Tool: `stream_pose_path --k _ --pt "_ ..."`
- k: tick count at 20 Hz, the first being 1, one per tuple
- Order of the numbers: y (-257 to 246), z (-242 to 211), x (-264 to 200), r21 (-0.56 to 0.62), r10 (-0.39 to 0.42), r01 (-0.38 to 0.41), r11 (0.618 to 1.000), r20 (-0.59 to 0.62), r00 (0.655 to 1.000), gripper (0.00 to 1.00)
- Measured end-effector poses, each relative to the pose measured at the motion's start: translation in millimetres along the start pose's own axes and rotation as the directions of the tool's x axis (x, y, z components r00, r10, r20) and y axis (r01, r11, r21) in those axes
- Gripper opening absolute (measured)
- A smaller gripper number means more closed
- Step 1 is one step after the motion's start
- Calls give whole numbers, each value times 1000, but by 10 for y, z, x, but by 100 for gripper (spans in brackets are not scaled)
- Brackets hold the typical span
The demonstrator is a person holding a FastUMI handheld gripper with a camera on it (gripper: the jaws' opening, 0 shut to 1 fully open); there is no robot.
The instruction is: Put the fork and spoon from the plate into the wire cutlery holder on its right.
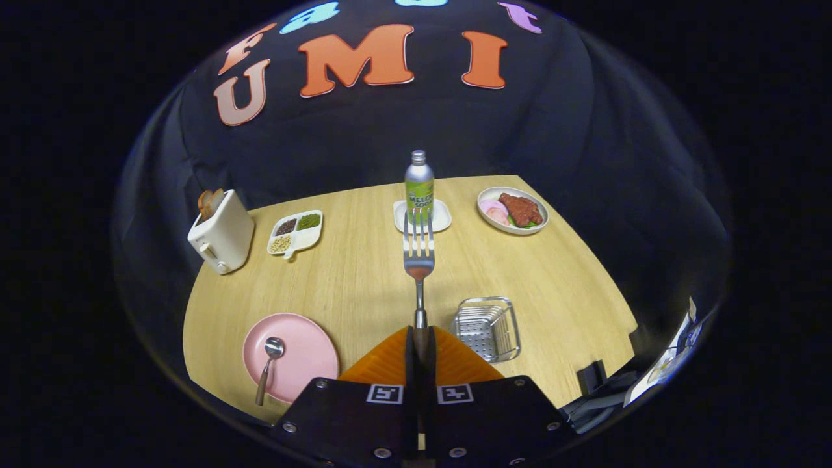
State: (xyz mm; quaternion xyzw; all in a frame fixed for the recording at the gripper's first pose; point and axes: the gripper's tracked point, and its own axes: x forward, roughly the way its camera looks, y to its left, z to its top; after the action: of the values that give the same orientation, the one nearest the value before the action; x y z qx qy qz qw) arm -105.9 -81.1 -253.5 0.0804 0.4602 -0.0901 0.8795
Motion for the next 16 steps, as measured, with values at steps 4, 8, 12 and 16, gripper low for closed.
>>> stream_pose_path --k 4,8,12,16 --pt "-326 -229 11 -20 -39 38 999 -70 997 5" --pt "-489 -472 77 -58 -65 56 997 -159 985 5" --pt "-545 -649 147 -64 -69 56 996 -232 970 5" --pt "-641 -741 231 -50 -71 59 997 -284 956 6"
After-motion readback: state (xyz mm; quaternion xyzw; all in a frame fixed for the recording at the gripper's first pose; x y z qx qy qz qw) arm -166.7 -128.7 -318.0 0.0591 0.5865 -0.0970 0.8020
